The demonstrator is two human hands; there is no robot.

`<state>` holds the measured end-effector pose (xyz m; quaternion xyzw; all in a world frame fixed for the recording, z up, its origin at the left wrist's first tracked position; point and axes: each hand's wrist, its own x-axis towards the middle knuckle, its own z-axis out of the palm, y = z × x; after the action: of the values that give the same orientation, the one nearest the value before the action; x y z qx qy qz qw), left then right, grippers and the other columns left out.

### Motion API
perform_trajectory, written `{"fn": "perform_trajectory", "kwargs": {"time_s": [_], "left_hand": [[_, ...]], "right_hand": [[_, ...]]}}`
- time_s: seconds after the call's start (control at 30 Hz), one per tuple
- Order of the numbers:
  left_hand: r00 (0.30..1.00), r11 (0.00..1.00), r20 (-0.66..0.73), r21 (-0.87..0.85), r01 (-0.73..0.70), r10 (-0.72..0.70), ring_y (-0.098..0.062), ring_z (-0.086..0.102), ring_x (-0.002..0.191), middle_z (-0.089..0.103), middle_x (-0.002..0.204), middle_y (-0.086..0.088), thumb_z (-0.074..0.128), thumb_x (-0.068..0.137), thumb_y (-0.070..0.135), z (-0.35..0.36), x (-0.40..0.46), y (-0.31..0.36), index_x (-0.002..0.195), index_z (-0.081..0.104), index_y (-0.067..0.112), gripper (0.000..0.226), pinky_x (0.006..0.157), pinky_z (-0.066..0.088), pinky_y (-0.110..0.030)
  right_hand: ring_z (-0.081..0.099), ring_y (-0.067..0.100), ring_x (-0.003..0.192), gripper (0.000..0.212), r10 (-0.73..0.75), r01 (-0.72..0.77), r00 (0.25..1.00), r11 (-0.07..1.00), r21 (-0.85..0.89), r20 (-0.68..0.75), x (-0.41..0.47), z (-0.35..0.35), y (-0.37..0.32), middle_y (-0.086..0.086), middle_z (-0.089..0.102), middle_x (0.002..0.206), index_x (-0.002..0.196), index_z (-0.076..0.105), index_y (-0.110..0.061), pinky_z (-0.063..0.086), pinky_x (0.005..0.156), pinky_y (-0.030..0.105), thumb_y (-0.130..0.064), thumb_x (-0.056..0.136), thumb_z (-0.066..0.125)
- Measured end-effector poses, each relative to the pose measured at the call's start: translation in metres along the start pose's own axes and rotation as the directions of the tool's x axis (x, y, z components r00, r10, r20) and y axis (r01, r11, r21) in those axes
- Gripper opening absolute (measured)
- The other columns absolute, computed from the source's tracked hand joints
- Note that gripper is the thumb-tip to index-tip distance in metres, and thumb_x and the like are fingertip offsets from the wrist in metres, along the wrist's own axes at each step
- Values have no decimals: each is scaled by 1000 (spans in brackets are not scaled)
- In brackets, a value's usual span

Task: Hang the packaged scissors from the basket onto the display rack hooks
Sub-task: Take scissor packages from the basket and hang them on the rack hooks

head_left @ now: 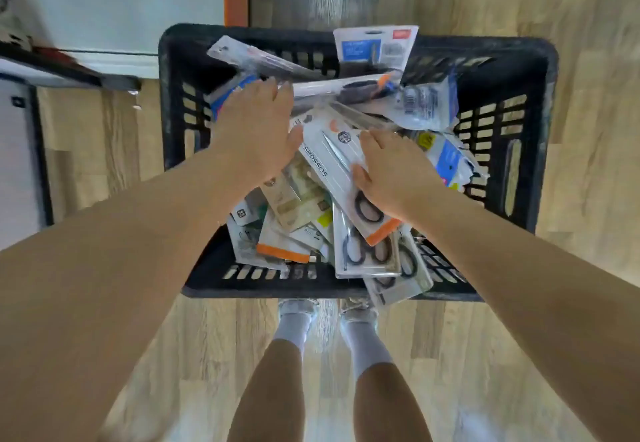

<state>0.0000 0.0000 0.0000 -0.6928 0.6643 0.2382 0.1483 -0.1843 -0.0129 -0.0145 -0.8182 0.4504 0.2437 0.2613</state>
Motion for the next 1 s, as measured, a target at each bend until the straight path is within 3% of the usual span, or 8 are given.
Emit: {"fn": "perform_trajectory", "kwargs": {"time_s": [0.2, 0.4, 0.63, 0.8, 0.93, 1.0], "left_hand": [[998, 996, -47, 83, 38, -34, -37, 40, 122, 44, 133, -23, 44, 97, 35, 19, 37, 7, 133, 36, 1, 50, 98, 32, -46], [992, 994, -67, 30, 105, -103, -38, 48, 114, 51, 124, -20, 45, 99, 30, 35, 52, 4, 123, 45, 3, 36, 92, 36, -47], [990, 993, -93, 46, 109, -105, -39, 49, 110, 50, 121, -21, 44, 98, 14, 43, 51, 1, 123, 45, 2, 27, 87, 36, -47], [988, 995, -130, 30, 93, -88, -39, 50, 105, 52, 118, -20, 41, 100, 16, 33, 47, -7, 119, 46, 2, 24, 91, 33, -46], [980, 995, -175, 11, 101, -97, -39, 51, 99, 55, 112, -20, 40, 99, 14, 24, 35, -12, 113, 49, 2, 20, 87, 32, -47], [975, 994, -199, 19, 105, -99, -40, 51, 98, 55, 111, -21, 41, 99, 12, 19, 29, -17, 114, 48, 2, 20, 86, 32, -47]], "right_hand": [[39, 32, 124, 58, 90, -96, 994, 991, 89, 67, 27, 29, 1, 16, 41, 135, 133, 36, -3, 38, 93, 40, -48, 97, 38], [33, 29, 128, 71, 216, -220, 975, 936, 275, 45, 46, 41, 6, 15, 41, 133, 126, 45, -6, 35, 100, 38, -59, 81, 59], [32, 28, 131, 84, 279, -269, 960, 880, 391, 32, 50, 43, 10, 12, 42, 138, 133, 41, -7, 32, 104, 36, -58, 73, 70], [33, 25, 129, 75, 275, -269, 960, 855, 443, 52, 40, 36, 11, 12, 39, 135, 129, 45, -8, 35, 99, 34, -52, 75, 71], [35, 19, 123, 57, 265, -250, 964, 841, 479, 39, 32, 32, 13, 9, 40, 128, 116, 50, -10, 32, 82, 25, -43, 75, 73], [38, 18, 120, 58, 259, -238, 966, 842, 483, 23, 27, 30, 15, 7, 37, 131, 119, 49, -10, 32, 80, 24, -41, 75, 73]]}}
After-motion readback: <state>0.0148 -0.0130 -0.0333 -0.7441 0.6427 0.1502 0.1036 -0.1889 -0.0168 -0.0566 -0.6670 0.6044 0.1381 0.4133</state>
